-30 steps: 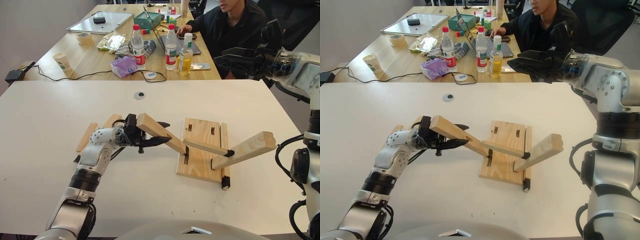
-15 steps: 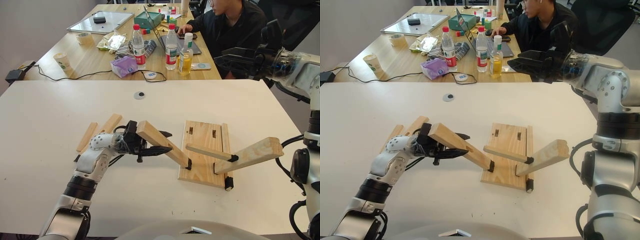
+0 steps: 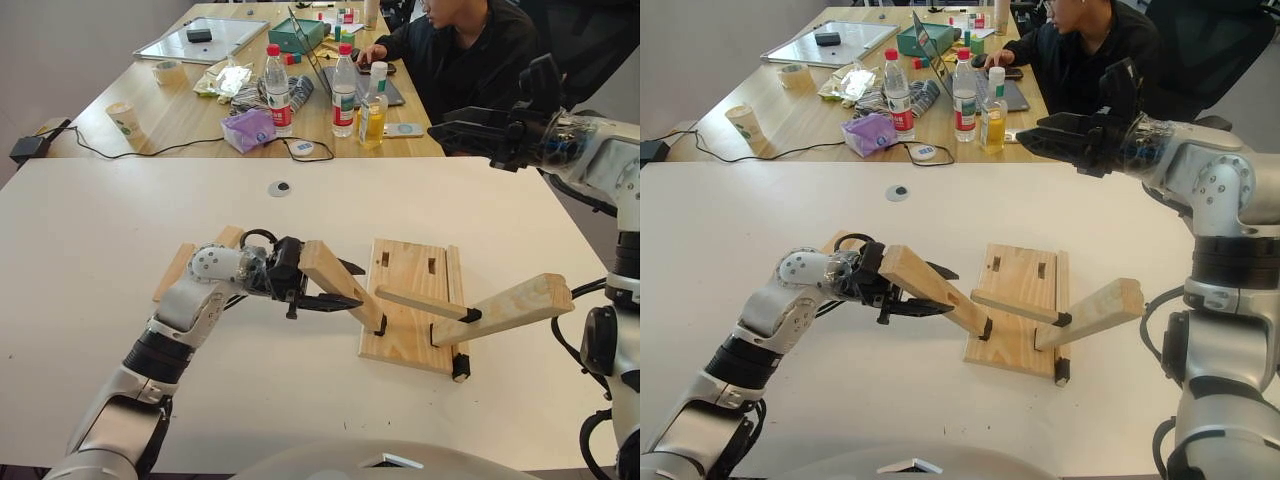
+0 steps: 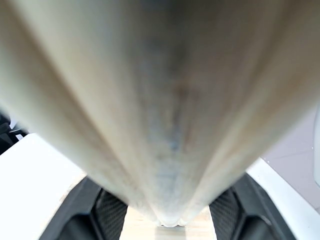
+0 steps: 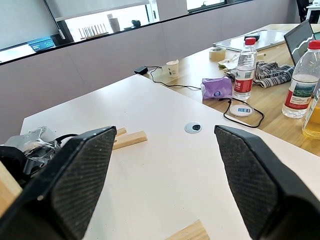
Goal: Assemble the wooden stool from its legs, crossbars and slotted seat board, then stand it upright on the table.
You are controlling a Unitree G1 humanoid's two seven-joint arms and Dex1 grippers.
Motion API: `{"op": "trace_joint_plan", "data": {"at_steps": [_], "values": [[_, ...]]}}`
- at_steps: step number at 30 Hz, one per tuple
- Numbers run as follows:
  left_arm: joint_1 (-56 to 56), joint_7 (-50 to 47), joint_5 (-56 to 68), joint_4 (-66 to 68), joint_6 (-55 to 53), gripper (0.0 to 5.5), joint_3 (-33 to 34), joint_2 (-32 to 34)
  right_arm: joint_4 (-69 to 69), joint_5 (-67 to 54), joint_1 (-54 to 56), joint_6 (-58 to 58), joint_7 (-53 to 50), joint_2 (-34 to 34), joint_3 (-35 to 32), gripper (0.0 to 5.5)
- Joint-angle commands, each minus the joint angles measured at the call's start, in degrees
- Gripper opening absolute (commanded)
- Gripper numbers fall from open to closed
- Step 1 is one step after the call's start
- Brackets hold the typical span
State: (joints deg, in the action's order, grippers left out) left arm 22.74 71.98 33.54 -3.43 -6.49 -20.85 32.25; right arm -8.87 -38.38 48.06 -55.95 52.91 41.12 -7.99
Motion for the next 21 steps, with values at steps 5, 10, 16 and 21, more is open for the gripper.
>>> {"op": "trace_joint_plan", "data": {"at_steps": [5, 10, 16, 21], "values": [[1.35, -2.67, -13.46, 3.30, -22.09, 2.03, -12.19, 11.05, 6.27, -2.63, -4.28, -2.78, -3.95, -0.70, -3.94, 3.62], [3.18, -3.13, -12.25, 5.19, -24.69, 2.03, -13.23, 11.07, 7.08, -3.58, -4.90, -3.03, -5.11, -0.66, -4.24, 3.62], [4.58, -3.51, -13.29, 6.24, -25.24, 2.03, -15.61, 10.96, 7.81, -4.05, -5.58, -3.00, -5.76, -0.63, -4.27, 3.62], [5.47, -3.16, -14.94, 6.36, -24.05, 2.03, -18.46, 11.01, 8.47, -4.37, -6.38, -2.88, -6.47, -0.93, -4.55, 3.62]]}}
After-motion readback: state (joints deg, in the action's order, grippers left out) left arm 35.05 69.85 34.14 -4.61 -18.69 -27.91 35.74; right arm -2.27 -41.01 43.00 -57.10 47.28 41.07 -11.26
